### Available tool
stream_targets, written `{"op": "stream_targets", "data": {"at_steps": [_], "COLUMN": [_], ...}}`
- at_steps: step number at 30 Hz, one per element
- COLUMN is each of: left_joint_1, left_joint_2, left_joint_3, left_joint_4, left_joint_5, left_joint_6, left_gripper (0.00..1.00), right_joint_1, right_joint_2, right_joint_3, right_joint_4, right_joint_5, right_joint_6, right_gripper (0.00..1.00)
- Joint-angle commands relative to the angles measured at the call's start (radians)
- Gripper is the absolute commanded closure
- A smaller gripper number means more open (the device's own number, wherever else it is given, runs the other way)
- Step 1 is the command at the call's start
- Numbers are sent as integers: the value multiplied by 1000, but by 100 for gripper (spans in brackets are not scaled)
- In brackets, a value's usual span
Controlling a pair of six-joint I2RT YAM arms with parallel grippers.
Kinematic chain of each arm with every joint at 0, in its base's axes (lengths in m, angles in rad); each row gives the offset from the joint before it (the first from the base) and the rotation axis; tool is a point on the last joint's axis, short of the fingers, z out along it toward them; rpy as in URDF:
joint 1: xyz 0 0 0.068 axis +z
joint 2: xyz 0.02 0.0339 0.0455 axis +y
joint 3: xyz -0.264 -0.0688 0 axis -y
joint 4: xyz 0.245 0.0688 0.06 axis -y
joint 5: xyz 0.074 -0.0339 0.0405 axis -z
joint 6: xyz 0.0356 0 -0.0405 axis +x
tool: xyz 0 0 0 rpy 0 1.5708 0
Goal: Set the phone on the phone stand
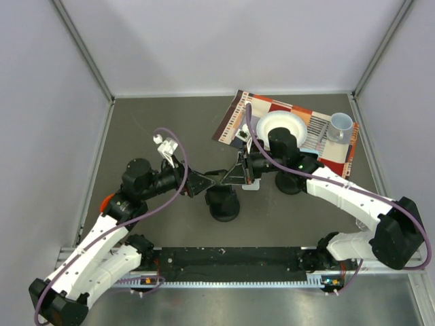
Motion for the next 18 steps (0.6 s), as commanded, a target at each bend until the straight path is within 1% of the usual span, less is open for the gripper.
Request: {"op": "stream_targets", "data": {"at_steps": [1,2,3,4,5,6,7,8,11,13,14,16,18], "left_joint_1": [4,4,4,4,4,4,6,6,6,6,4,6,6], "left_joint_2": [26,32,43,46,49,55,58,60,78,86,89,100,113], "left_joint_3": [-18,-30,-53,-64,-75,-87,-95,-99,-106,-118,-118,-118,-118], "left_joint_4": [54,66,82,103,147,164,207,221,261,290,301,307,316], "left_joint_5": [122,131,141,156,165,173,188,190,216,228,231,233,245], "left_joint_6": [37,34,30,23,8,0,-6,-19,-32,-43,-44,-43,-44], "left_gripper": [19,21,23,28,30,32,32,32,32,32,37,41,45], "right_joint_1": [0,-2,0,-2,0,0,0,0,-2,-2,-2,-2,-2], "right_joint_2": [-2,-2,-2,-2,-5,-6,-12,-22,-31,-29,-29,-28,-23], "right_joint_3": [32,26,24,23,20,18,17,12,9,7,6,4,3], "right_joint_4": [7,14,14,14,12,11,9,9,8,6,4,8,17], "right_joint_5": [-9,-6,-4,0,7,10,11,16,22,19,19,13,1], "right_joint_6": [-22,-14,-11,-11,-8,-9,-8,-8,-5,-8,-8,-8,-2], "right_gripper": [100,99,91,87,78,75,72,67,59,59,59,60,81]}}
